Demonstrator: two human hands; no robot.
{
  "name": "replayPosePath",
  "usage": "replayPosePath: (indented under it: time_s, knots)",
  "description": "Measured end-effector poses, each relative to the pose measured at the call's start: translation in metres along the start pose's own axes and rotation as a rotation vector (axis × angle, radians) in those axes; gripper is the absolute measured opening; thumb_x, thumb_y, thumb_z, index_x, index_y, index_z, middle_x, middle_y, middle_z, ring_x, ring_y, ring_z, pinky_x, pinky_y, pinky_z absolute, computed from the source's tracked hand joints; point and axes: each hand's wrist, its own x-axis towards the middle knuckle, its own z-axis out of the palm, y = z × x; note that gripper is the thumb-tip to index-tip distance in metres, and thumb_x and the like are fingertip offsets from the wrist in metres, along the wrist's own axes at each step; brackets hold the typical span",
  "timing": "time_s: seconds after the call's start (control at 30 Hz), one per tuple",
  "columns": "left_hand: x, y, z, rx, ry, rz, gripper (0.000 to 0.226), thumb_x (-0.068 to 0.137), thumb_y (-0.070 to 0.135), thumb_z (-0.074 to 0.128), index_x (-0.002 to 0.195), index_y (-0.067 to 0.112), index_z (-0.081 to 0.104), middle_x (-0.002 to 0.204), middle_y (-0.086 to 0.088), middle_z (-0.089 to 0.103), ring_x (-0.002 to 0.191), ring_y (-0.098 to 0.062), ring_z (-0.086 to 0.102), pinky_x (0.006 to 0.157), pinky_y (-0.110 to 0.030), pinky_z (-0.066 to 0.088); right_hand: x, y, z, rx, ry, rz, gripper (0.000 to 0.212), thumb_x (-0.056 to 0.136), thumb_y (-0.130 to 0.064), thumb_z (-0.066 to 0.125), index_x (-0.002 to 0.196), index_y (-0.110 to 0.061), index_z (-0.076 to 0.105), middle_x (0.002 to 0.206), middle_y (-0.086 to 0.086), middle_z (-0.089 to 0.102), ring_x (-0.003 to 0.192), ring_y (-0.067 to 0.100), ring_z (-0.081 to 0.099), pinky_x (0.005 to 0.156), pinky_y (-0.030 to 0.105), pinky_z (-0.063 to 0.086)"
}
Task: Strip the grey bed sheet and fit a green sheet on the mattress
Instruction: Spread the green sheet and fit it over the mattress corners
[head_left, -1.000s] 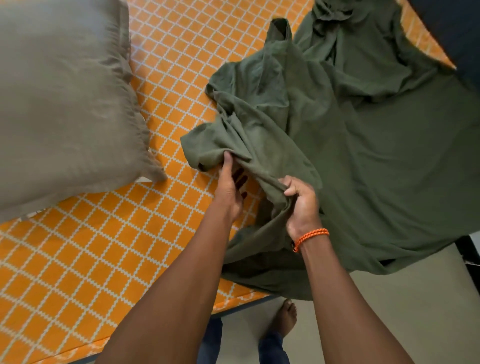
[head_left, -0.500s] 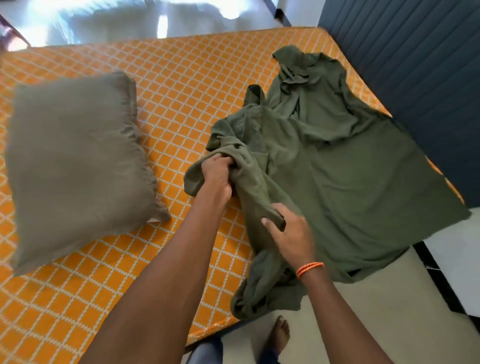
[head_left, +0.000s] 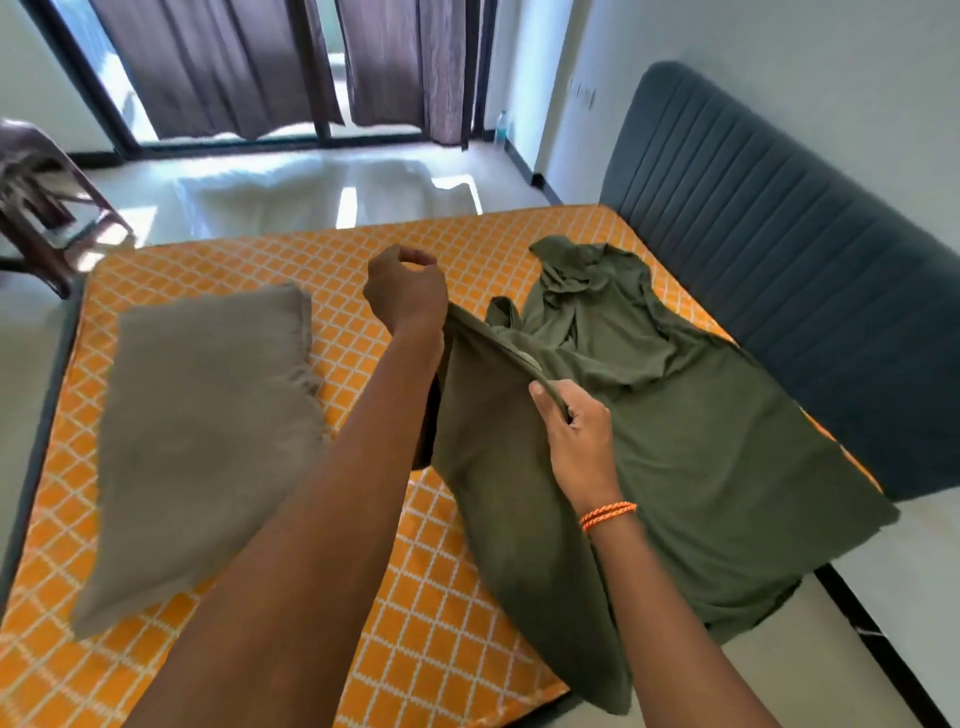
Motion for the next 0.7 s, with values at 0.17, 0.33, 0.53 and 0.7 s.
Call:
replayPosePath:
  time_s: [0.17, 0.33, 0.53, 0.7]
  knots:
    - [-0.029, 0.056, -0.026, -0.127, -0.162, 0.313, 0.028, 0.074, 0.004, 0.071, 0.086, 0.028, 0.077, 0.082, 0.003, 0.077, 0.080, -0.016, 0.075, 0.076, -0.041, 0.063, 0.013, -0.039, -0.014, 0.072, 0.108, -0.039, 0.041, 0.106, -0.037, 0.056, 0.078, -0.007, 0.062, 0.068, -0.006, 0.046, 0.067, 0.003, 0.039, 0.059, 0.039, 0.038]
    - [-0.054, -0.005, -0.036, -0.293, -0.283, 0.253, 0.016, 0.089, 0.012, 0.067, 0.098, 0.016, 0.079, 0.100, -0.002, 0.079, 0.100, -0.025, 0.072, 0.096, -0.045, 0.056, 0.039, -0.064, -0.040, 0.145, 0.129, -0.065, 0.057, 0.104, -0.051, 0.056, 0.090, 0.004, 0.064, 0.087, 0.024, 0.066, 0.074, 0.023, 0.055, 0.076, 0.052, 0.052]
    - [-0.156, -0.198, -0.037, -0.177, -0.165, -0.958, 0.050, 0.103, 0.041, 0.048, 0.134, 0.006, 0.065, 0.133, -0.021, 0.066, 0.119, -0.038, 0.065, 0.095, -0.045, 0.054, 0.028, -0.067, -0.033, 0.190, -0.058, 0.003, 0.031, 0.103, -0.037, 0.064, 0.091, -0.011, 0.077, 0.087, 0.011, 0.074, 0.084, 0.025, 0.068, 0.085, 0.050, 0.057]
    - [-0.226, -0.238, -0.035, -0.552, -0.622, -1.308, 0.074, 0.083, 0.071, 0.067, 0.124, 0.010, 0.073, 0.126, -0.014, 0.072, 0.112, -0.030, 0.065, 0.107, -0.047, 0.046, 0.011, -0.052, -0.035, 0.286, -0.122, 0.126, 0.026, 0.100, -0.027, 0.069, 0.096, -0.004, 0.079, 0.096, 0.017, 0.077, 0.093, 0.030, 0.072, 0.093, 0.054, 0.058]
